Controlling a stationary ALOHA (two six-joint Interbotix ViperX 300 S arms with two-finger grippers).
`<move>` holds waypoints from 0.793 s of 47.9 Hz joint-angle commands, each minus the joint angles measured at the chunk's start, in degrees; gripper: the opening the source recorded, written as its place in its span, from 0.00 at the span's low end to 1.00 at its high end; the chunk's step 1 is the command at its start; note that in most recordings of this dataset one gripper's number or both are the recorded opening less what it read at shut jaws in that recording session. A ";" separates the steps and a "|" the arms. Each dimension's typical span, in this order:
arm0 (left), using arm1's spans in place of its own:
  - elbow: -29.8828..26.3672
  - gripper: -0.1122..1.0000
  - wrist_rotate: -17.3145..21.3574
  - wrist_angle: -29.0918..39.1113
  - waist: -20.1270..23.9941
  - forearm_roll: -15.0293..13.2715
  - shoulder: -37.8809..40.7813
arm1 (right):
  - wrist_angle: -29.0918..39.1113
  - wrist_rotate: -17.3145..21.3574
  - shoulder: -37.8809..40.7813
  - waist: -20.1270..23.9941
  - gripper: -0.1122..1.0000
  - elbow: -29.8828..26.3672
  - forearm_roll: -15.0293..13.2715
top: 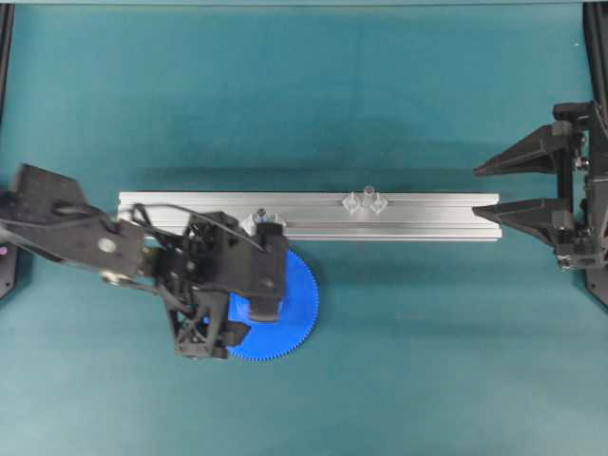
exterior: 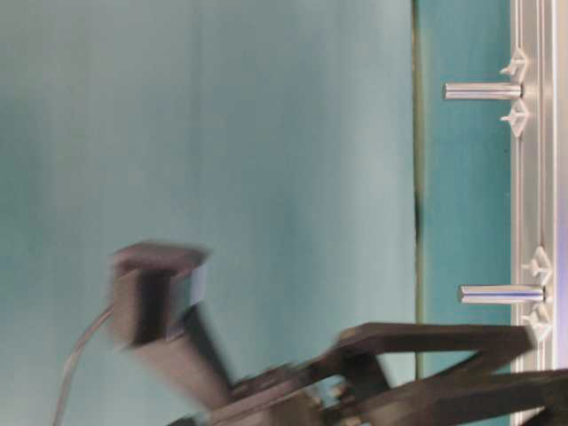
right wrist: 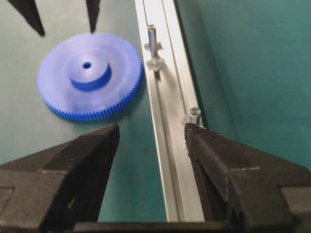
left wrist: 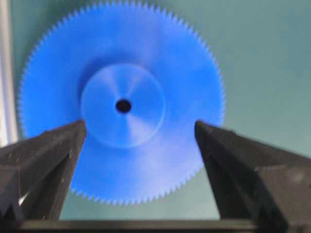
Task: Insert the large gear onto the shaft.
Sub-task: 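Lower the open left gripper over the blue gear's hub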
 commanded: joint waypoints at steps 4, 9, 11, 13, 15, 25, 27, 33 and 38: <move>-3.43 0.94 0.18 0.35 -0.18 0.09 3.43 | 0.18 0.44 -1.05 0.26 0.70 0.09 0.00; -4.13 0.94 0.09 0.53 -0.09 0.26 4.75 | 0.26 0.44 -2.29 0.26 0.70 0.62 0.00; -4.22 0.94 0.18 0.53 0.09 0.26 4.83 | 0.18 0.44 -2.72 0.26 0.70 0.79 0.00; -4.04 0.94 0.18 0.62 0.35 0.26 4.83 | 0.26 0.44 -3.16 0.26 0.70 0.97 0.00; -4.04 0.94 0.18 0.79 0.62 0.26 4.75 | 0.26 0.44 -3.52 0.26 0.70 1.23 0.00; -5.10 0.94 1.85 3.43 1.93 0.35 5.27 | 0.26 0.44 -4.39 0.26 0.70 2.02 0.00; -5.45 0.94 2.37 3.78 2.20 0.26 5.54 | 0.26 0.44 -4.48 0.26 0.70 2.11 0.00; -6.42 0.94 2.72 4.13 2.37 0.35 6.33 | 0.18 0.44 -4.66 0.26 0.70 2.20 -0.09; -6.77 0.94 2.72 4.57 2.37 0.26 6.77 | 0.18 0.44 -4.75 0.26 0.70 2.20 0.00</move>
